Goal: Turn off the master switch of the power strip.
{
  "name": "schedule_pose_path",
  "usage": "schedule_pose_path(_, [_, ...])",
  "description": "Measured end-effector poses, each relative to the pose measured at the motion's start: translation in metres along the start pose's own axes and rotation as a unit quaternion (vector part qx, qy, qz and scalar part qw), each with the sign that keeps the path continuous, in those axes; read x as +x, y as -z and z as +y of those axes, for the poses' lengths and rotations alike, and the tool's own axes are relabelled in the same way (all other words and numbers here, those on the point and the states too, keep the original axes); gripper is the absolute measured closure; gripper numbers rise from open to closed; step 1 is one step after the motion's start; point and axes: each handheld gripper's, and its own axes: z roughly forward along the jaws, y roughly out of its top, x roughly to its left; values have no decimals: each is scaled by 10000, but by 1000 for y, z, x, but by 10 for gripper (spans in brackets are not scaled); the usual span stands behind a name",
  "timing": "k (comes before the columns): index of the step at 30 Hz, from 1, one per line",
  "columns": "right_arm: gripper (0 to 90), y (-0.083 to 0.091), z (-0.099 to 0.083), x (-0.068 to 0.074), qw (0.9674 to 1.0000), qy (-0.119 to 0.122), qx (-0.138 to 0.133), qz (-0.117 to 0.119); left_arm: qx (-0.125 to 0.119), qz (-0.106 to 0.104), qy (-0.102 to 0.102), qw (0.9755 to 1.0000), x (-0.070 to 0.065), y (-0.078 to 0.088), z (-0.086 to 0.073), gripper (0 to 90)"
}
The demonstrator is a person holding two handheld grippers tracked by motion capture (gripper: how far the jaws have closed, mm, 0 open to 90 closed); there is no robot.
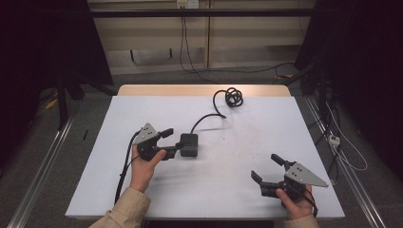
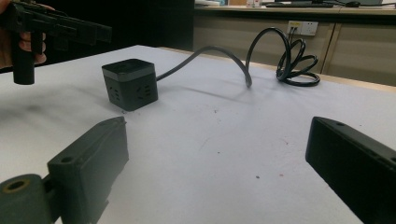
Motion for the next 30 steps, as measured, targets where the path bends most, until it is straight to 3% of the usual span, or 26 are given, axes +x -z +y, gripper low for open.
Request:
schedule_pose_path(15, [54,0,0,0,10000,-4,7,0,122,-61,-20,9999,0,-7,3,399])
schedule_pose_path(30, [55,1,0,0,10000,-2,-7,1,244,-13,-41,9997,1,-10,4,616])
